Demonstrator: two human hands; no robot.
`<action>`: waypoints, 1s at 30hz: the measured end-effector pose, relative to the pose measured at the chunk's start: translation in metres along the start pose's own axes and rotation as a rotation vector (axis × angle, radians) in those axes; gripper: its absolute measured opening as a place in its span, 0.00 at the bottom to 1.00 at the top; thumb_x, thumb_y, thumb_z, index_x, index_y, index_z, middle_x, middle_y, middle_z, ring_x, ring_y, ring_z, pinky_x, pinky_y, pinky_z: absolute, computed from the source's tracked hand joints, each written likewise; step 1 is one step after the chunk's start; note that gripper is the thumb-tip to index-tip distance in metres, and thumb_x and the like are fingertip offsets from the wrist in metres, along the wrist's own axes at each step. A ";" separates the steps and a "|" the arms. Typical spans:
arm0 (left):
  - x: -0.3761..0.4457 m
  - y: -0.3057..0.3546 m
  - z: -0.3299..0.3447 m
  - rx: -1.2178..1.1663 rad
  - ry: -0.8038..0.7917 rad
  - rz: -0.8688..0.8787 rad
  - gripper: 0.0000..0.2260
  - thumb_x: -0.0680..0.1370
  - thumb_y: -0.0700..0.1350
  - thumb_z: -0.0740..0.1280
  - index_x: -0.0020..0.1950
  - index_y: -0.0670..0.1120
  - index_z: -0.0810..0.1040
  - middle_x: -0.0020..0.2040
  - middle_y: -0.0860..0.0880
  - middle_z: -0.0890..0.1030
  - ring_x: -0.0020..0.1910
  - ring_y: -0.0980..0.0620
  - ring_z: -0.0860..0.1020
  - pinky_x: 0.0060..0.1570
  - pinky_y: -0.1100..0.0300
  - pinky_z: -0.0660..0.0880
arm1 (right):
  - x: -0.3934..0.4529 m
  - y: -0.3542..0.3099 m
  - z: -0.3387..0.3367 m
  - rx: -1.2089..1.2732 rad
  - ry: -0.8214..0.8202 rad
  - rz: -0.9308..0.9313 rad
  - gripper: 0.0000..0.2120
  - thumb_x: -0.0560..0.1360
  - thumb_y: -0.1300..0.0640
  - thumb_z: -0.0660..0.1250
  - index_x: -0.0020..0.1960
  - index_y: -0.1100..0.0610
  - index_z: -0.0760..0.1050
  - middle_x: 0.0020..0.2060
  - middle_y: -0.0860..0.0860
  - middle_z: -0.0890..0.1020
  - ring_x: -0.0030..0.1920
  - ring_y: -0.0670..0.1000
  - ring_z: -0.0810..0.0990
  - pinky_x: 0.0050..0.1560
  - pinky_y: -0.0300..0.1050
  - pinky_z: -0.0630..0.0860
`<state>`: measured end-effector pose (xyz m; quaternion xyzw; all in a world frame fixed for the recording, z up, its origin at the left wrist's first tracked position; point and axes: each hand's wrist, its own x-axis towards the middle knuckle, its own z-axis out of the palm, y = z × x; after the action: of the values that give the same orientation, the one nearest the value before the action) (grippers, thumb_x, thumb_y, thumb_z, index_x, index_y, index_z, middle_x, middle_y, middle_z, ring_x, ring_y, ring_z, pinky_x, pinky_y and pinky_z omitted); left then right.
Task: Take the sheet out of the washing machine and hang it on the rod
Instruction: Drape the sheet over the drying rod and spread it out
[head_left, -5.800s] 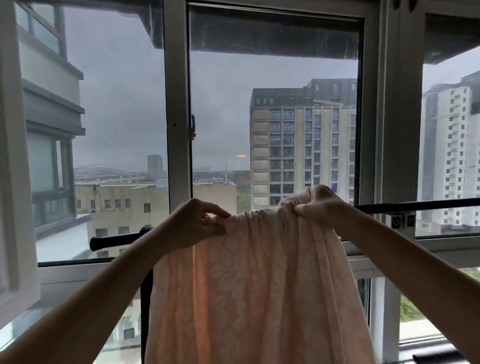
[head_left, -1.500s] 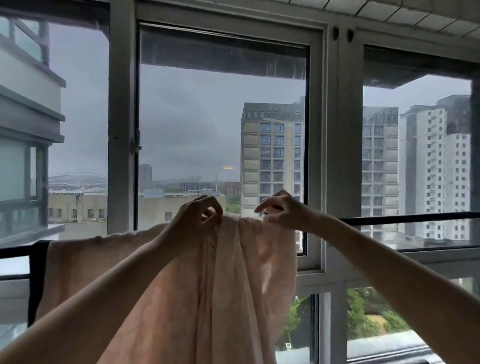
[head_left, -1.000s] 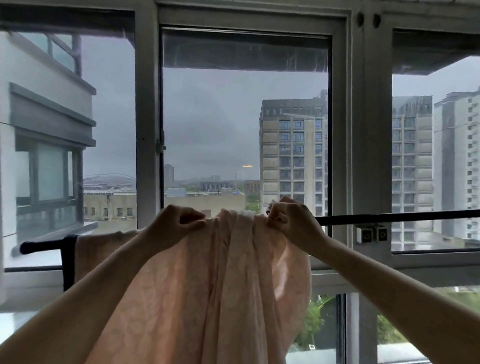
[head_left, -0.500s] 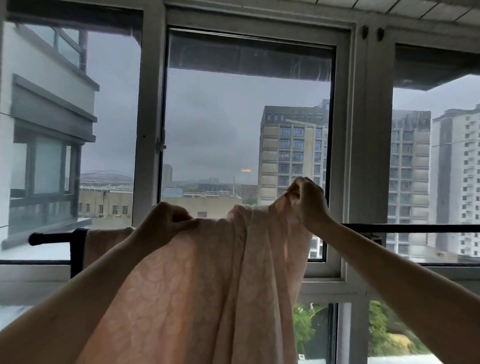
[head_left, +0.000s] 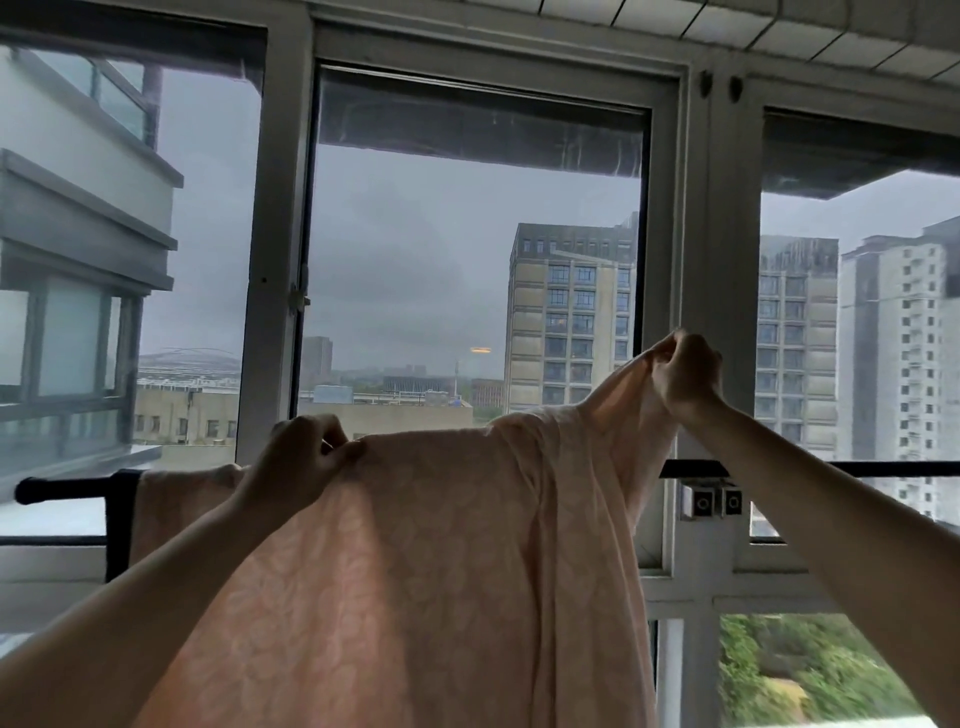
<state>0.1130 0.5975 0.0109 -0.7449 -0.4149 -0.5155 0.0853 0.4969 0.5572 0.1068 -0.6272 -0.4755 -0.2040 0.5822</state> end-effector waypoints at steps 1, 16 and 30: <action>-0.001 0.000 0.000 0.003 -0.001 0.004 0.09 0.72 0.45 0.74 0.36 0.43 0.78 0.34 0.46 0.82 0.35 0.50 0.81 0.41 0.55 0.79 | 0.004 0.003 -0.001 -0.006 0.011 0.001 0.03 0.76 0.66 0.64 0.49 0.65 0.76 0.48 0.62 0.81 0.51 0.58 0.79 0.46 0.40 0.69; 0.010 0.031 0.012 -0.008 -0.227 -0.020 0.13 0.73 0.34 0.67 0.41 0.53 0.81 0.41 0.53 0.82 0.43 0.57 0.80 0.44 0.61 0.78 | -0.034 0.056 0.005 -0.359 -0.360 -0.355 0.09 0.75 0.53 0.67 0.53 0.56 0.78 0.53 0.54 0.78 0.57 0.57 0.72 0.57 0.53 0.71; 0.017 0.081 0.058 0.000 -0.215 0.175 0.03 0.72 0.49 0.73 0.40 0.54 0.82 0.40 0.59 0.79 0.40 0.59 0.79 0.43 0.60 0.76 | -0.072 0.031 -0.006 -0.112 -0.602 -0.533 0.10 0.72 0.57 0.72 0.53 0.56 0.80 0.46 0.47 0.82 0.43 0.38 0.76 0.45 0.24 0.70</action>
<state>0.2127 0.5869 0.0229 -0.8292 -0.3549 -0.4234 0.0851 0.4909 0.5303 0.0336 -0.5442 -0.7589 -0.1806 0.3087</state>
